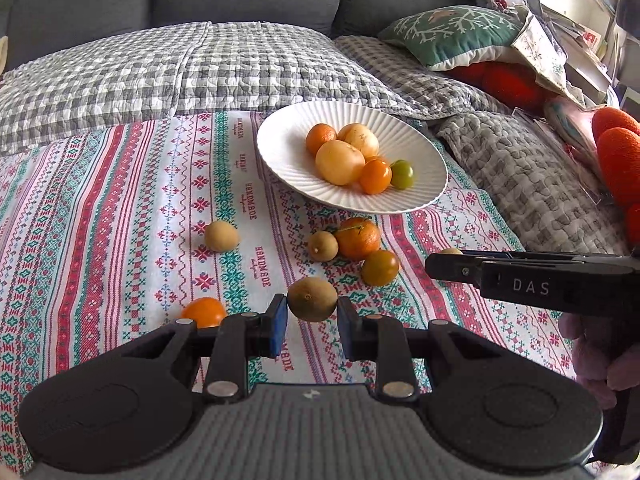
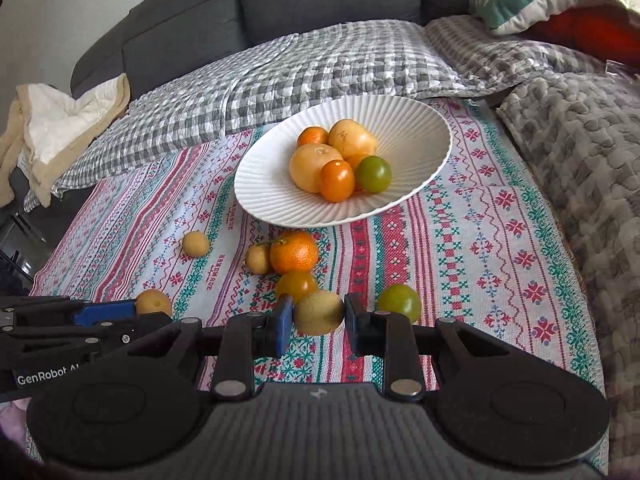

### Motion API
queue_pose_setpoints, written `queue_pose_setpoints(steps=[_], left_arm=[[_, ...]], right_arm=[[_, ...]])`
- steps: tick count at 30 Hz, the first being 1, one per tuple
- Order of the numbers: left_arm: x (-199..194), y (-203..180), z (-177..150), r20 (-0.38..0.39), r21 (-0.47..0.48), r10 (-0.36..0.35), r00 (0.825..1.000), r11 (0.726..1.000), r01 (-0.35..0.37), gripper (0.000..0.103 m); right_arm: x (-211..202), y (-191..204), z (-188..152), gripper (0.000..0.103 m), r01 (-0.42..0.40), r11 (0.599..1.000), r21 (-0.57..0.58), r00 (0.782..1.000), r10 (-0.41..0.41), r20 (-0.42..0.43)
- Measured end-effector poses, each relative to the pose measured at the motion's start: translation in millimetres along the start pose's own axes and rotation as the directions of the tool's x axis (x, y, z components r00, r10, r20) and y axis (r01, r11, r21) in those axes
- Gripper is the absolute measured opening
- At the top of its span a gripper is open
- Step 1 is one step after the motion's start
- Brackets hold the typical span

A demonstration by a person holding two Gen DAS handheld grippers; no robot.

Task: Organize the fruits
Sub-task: 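Carry the kiwi and pale yellow fruit over the white plate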

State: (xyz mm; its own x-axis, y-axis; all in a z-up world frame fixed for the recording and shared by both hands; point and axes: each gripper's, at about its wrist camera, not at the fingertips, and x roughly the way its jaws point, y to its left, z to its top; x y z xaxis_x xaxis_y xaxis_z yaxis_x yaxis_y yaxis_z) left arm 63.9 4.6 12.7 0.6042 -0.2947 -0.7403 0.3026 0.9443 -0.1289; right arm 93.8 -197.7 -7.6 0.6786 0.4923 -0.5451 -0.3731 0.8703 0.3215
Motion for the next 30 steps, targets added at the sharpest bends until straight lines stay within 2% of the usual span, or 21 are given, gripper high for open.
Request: queue_pose_setpoints(steps=[4, 11, 19, 24, 30], left_arm=[[8, -8, 10, 0.0, 0.013, -0.008, 1.0, 1.0, 0.008, 0.017], [28, -14, 33, 0.023, 0.052, 0.021, 1.0, 0.998, -0.022, 0.017], [56, -19, 59, 0.079, 0.063, 0.003, 0.997, 0.998, -0.008, 0.017], [72, -26, 63, 0.094, 0.073, -0.016, 0.995, 0.997, 0.009, 0.017], [86, -29, 64, 0.097, 0.066, -0.002, 0.995, 0.998, -0.004, 0.017]], right_arm=[[-3, -18, 10, 0.025, -0.003, 0.999, 0.053, 0.999, 0.001, 0.036], [1, -45, 29, 0.025, -0.012, 0.991, 0.135, 0.995, -0.002, 0.104], [15, -65, 49, 0.025, -0.079, 0.968, 0.237, 0.981, 0.033, 0.192], [28, -69, 54, 0.025, -0.083, 0.959, 0.269, 0.978, 0.027, 0.206], [40, -67, 55, 0.025, -0.06, 0.964, 0.257, 0.98, 0.008, 0.2]])
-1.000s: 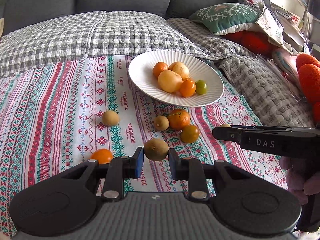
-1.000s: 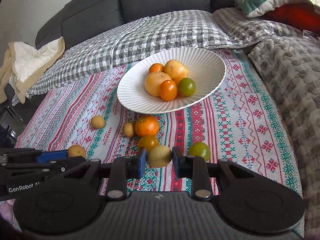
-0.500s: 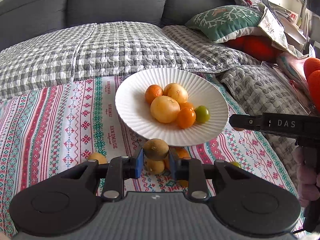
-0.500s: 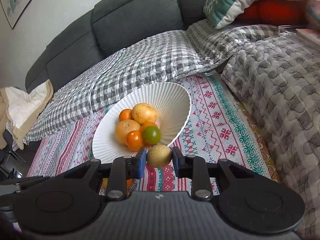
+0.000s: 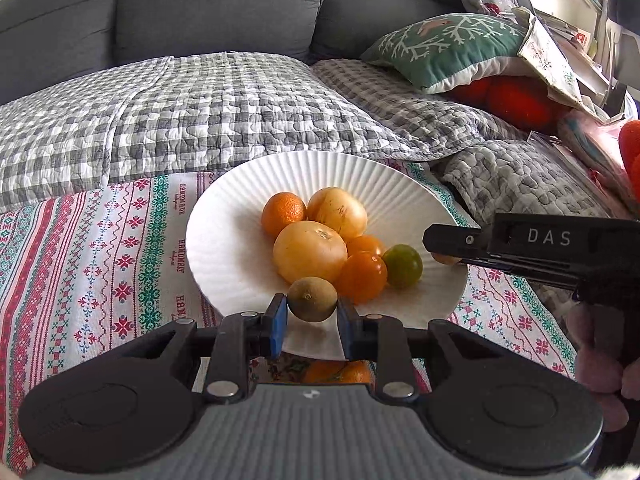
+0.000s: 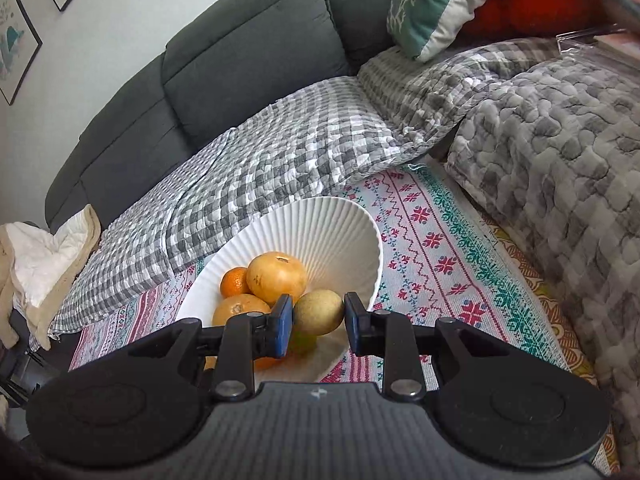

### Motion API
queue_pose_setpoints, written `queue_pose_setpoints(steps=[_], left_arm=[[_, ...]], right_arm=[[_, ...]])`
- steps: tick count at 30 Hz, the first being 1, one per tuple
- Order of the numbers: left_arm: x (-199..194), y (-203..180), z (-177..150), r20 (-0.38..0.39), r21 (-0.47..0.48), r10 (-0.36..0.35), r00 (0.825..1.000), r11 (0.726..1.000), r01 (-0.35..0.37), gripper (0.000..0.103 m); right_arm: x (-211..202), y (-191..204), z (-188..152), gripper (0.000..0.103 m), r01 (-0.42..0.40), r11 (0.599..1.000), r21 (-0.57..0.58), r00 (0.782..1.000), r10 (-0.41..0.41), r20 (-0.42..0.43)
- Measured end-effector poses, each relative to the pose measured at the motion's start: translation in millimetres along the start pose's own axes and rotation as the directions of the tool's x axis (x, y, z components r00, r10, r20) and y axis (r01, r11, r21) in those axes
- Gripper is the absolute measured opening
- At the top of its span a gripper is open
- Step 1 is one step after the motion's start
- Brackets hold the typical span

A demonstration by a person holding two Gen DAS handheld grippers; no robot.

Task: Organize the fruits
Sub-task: 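Carry the kiwi and pale yellow fruit over the white plate, then open both tools to drop the fruits onto the plate, then withdraw both open tools from the plate back over the loose fruit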

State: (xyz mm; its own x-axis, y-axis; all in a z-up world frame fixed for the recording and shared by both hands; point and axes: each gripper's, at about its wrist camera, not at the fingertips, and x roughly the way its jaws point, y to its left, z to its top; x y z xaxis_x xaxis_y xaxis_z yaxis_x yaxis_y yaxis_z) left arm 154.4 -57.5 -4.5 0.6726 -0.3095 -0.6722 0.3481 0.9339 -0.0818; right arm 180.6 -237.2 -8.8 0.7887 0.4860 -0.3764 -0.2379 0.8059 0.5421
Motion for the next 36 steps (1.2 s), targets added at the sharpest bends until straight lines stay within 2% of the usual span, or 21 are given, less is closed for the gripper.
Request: queue_pose_setpoints(steps=[7, 10, 12, 17, 21, 23, 28, 30, 36], left_arm=[[2, 1, 0, 0.018, 0.02, 0.006, 1.0, 1.0, -0.007, 0.018], [0, 1, -1, 0.025, 0.018, 0.02, 0.999, 1.0, -0.02, 0.022], [-2, 0, 0, 0.026, 0.027, 0.039, 0.999, 0.999, -0.039, 0.029], [-18, 1, 0, 0.036, 0.023, 0.059, 0.998, 0.998, -0.059, 0.045], [-33, 2, -1, 0.033, 0.016, 0.067, 0.997, 0.998, -0.067, 0.057], [-40, 3, -2, 0.027, 0.011, 0.068, 0.997, 0.998, -0.069, 0.06], [-58, 4, -7, 0.014, 0.019, 0.083, 0.996, 0.996, -0.083, 0.067], [-66, 6, -10, 0.015, 0.023, 0.088, 0.996, 0.996, -0.088, 0.074], [-85, 12, -21, 0.001, 0.015, 0.088, 0.996, 0.996, -0.088, 0.084]], right_arm=[[3, 2, 0, 0.026, 0.001, 1.0, -0.014, 1.0, -0.001, -0.006], [2, 1, 1, 0.029, -0.008, 1.0, -0.002, 1.0, 0.008, -0.011], [0, 2, 2, 0.031, -0.009, 1.0, 0.007, 1.0, 0.009, -0.013], [-12, 4, 5, 0.046, -0.003, 1.0, 0.031, 1.0, 0.003, 0.001], [-26, 6, 6, 0.049, 0.004, 1.0, 0.027, 1.0, -0.004, 0.011], [-34, 7, 6, 0.056, 0.011, 1.0, 0.025, 1.0, -0.011, 0.016], [-49, 9, 5, 0.062, 0.027, 1.0, 0.015, 1.0, -0.027, 0.008], [-55, 11, 4, 0.065, 0.034, 0.999, -0.001, 0.999, -0.034, 0.003], [-74, 21, -3, 0.074, 0.047, 0.994, -0.102, 0.999, -0.048, -0.006]])
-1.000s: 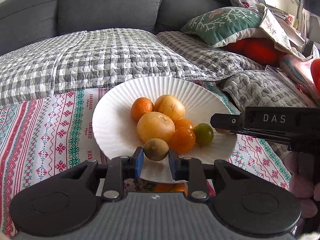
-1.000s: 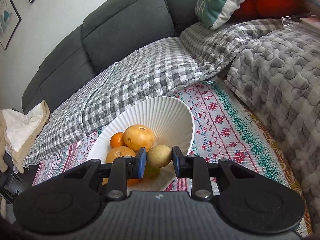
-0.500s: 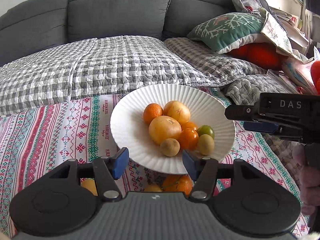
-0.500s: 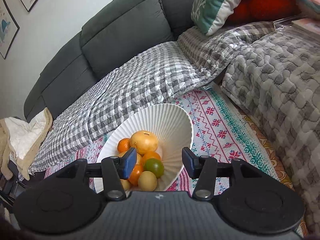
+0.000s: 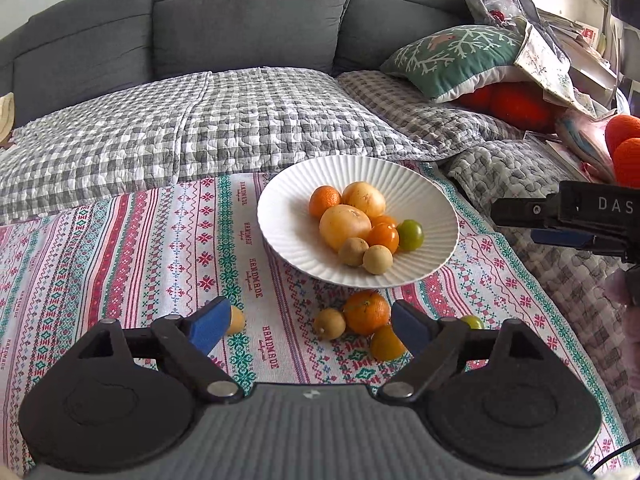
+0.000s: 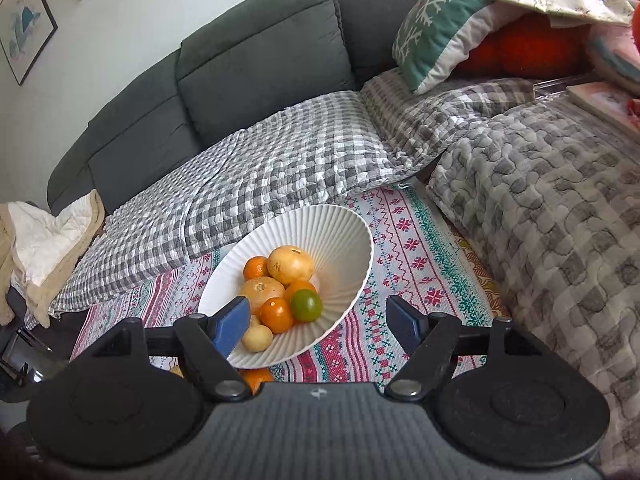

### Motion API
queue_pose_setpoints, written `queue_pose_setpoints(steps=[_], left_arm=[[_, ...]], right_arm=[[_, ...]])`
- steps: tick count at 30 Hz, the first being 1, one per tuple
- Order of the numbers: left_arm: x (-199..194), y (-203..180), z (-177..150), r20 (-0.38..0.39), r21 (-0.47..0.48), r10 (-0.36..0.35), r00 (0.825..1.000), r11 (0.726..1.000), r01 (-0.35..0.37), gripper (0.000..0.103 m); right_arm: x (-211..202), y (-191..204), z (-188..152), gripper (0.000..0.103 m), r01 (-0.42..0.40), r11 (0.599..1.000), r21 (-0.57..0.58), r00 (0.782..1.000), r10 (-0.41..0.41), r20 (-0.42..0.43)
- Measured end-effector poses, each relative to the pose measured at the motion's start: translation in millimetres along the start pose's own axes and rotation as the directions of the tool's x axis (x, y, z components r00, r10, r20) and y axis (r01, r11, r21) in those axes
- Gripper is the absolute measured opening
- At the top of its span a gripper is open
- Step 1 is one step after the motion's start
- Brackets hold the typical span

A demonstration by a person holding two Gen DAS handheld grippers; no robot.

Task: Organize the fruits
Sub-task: 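Withdraw both open tools from the plate back over the loose fruit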

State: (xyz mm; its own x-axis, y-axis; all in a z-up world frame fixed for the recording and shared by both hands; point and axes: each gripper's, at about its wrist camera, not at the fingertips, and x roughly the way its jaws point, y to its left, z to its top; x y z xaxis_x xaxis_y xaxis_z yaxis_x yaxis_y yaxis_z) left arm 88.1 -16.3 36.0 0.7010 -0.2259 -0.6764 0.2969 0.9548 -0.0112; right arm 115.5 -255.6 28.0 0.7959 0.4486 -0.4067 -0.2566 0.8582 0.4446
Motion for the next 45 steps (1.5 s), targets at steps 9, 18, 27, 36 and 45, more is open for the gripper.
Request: queue_pose_setpoints(steps=[9, 18, 27, 36, 45], left_arm=[[-15, 17, -34, -0.026, 0.049, 0.048, 0.999, 0.998, -0.046, 0.093], [-23, 39, -55, -0.032, 0.05, 0.068, 0.997, 0.997, -0.066, 0.094], [-22, 56, -76, -0.047, 0.017, 0.068, 0.997, 0.998, -0.067, 0.094], [-15, 53, -99, -0.004, 0.035, 0.068, 0.998, 0.997, -0.068, 0.094], [-4, 50, -111, 0.04, 0.061, 0.071, 0.997, 0.995, -0.073, 0.094]], right_arm=[[-15, 9, -22, 0.094, 0.051, 0.991, -0.123, 0.996, -0.059, -0.062], [-24, 9, -44, 0.098, 0.09, 0.981, -0.171, 0.992, -0.105, -0.077], [-23, 2, -69, 0.1, 0.132, 0.966, -0.222, 0.983, -0.157, -0.099], [-12, -7, -91, 0.1, 0.156, 0.955, -0.251, 0.976, -0.188, -0.11], [2, -2, -110, 0.103, 0.128, 0.911, -0.391, 0.981, -0.174, -0.084]])
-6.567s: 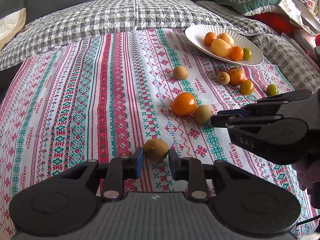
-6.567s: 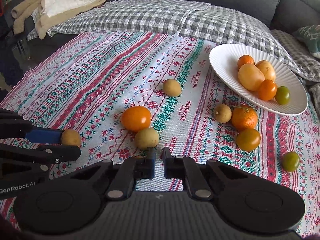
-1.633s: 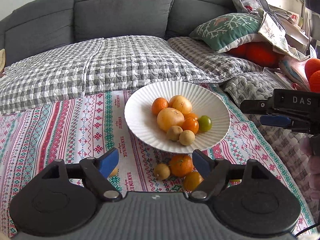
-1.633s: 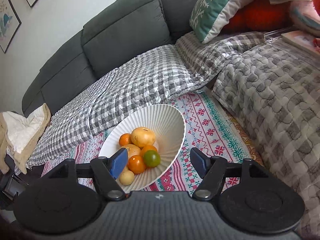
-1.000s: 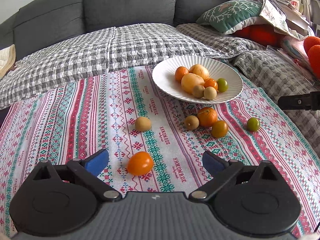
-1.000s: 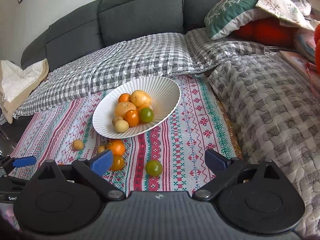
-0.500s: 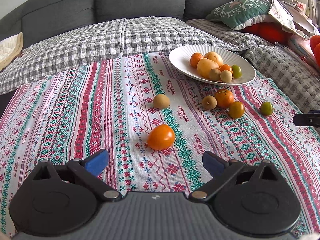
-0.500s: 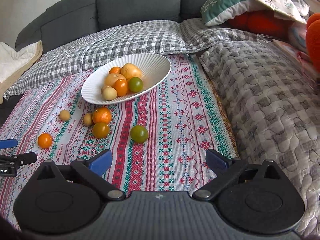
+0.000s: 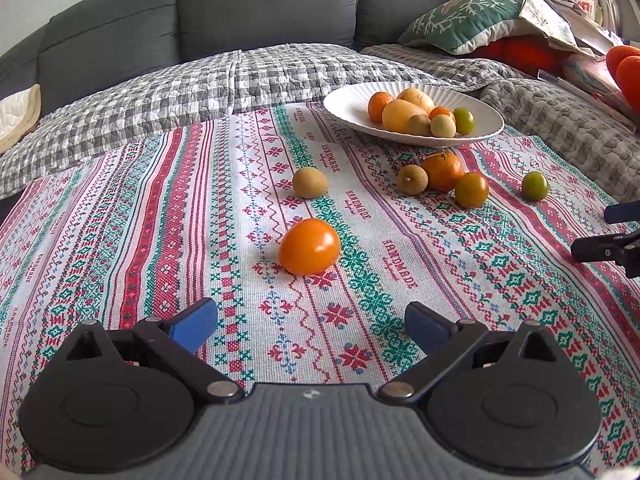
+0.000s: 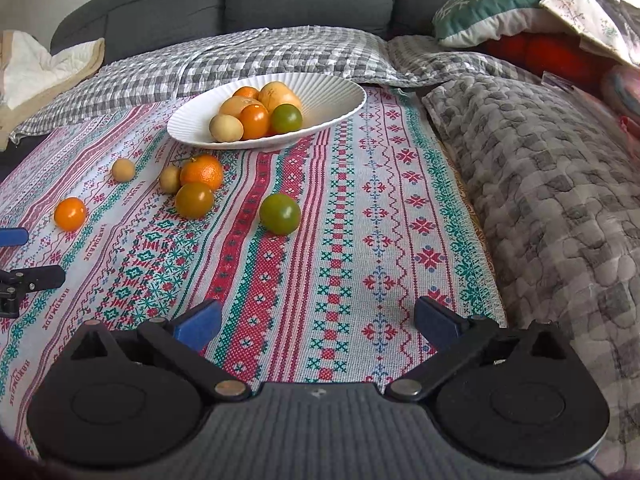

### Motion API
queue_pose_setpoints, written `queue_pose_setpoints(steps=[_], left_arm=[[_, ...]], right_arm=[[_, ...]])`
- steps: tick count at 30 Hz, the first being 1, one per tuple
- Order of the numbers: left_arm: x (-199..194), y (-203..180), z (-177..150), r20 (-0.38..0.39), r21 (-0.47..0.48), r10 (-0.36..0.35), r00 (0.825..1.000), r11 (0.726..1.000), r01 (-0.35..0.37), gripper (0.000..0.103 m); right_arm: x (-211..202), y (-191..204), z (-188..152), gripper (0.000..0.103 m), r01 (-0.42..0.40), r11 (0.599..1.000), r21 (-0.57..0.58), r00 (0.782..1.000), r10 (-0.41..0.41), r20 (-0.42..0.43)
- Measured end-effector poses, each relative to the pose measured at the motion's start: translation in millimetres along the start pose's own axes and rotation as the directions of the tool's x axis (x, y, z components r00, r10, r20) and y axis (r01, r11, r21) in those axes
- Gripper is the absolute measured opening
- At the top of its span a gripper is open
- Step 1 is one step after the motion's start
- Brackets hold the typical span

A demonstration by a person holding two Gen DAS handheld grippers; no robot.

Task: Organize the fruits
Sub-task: 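Withdraw both open tools from the plate back over the loose fruit, then grasp a large orange tomato with left tool while right tool grasps a green tomato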

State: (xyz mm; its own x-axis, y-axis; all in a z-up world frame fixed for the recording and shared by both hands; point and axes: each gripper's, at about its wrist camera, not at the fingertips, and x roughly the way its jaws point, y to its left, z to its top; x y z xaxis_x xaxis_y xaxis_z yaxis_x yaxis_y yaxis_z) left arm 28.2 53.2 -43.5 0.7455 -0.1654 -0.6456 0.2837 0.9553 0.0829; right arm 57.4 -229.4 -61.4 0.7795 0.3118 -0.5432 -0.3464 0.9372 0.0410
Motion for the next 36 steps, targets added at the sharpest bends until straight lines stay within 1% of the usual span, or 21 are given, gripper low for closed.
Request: queue_pose_setpoints(steps=[7, 10, 13, 16, 18, 21, 22, 27, 29, 30, 32, 36], left_arm=[[7, -1, 6, 0.02, -0.011, 0.001, 1.0, 1.0, -0.001, 0.094], [10, -1, 9, 0.025, -0.013, -0.01, 1.0, 1.0, 0.011, 0.09], [11, -2, 11, 0.031, -0.016, -0.02, 0.999, 1.0, 0.02, 0.085], [12, -2, 13, 0.038, -0.022, -0.022, 0.999, 1.0, 0.023, 0.077], [13, -2, 14, 0.044, -0.024, -0.028, 0.999, 0.999, 0.029, 0.069], [14, -3, 15, 0.047, -0.024, -0.039, 0.998, 0.999, 0.04, 0.062], [15, -3, 16, 0.048, -0.025, -0.043, 0.998, 0.999, 0.044, 0.061], [17, -2, 18, 0.051, -0.032, -0.052, 0.997, 0.998, 0.054, 0.054], [17, -2, 18, 0.053, -0.039, -0.052, 0.997, 0.998, 0.054, 0.05], [17, -1, 19, 0.053, -0.043, -0.051, 0.997, 0.998, 0.053, 0.047], [18, 0, 19, 0.054, -0.05, -0.049, 0.997, 0.997, 0.052, 0.043], [17, 1, 19, 0.054, -0.06, -0.042, 0.998, 0.997, 0.045, 0.037]], right_arm=[[12, 5, 7, 0.103, -0.018, 0.999, -0.038, 0.999, 0.02, 0.035], [18, 7, 11, 0.103, -0.019, 0.998, -0.054, 0.999, 0.022, 0.044], [24, 8, 16, 0.103, -0.019, 0.998, -0.053, 0.999, 0.021, 0.049], [30, 10, 21, 0.103, -0.019, 0.998, -0.053, 0.998, 0.022, 0.052], [33, 11, 24, 0.103, -0.019, 0.998, -0.055, 0.998, 0.022, 0.054], [36, 13, 27, 0.103, -0.019, 0.998, -0.053, 0.998, 0.022, 0.056], [36, 13, 27, 0.103, -0.019, 0.998, -0.053, 0.998, 0.022, 0.057], [36, 16, 29, 0.095, -0.022, 0.998, -0.059, 0.997, 0.026, 0.069], [36, 16, 29, 0.088, -0.023, 0.998, -0.058, 0.997, 0.027, 0.075], [35, 16, 29, 0.086, -0.022, 0.998, -0.057, 0.997, 0.027, 0.078], [35, 15, 30, 0.078, -0.021, 0.998, -0.052, 0.996, 0.026, 0.083], [34, 13, 31, 0.069, -0.019, 0.999, -0.049, 0.996, 0.023, 0.09]])
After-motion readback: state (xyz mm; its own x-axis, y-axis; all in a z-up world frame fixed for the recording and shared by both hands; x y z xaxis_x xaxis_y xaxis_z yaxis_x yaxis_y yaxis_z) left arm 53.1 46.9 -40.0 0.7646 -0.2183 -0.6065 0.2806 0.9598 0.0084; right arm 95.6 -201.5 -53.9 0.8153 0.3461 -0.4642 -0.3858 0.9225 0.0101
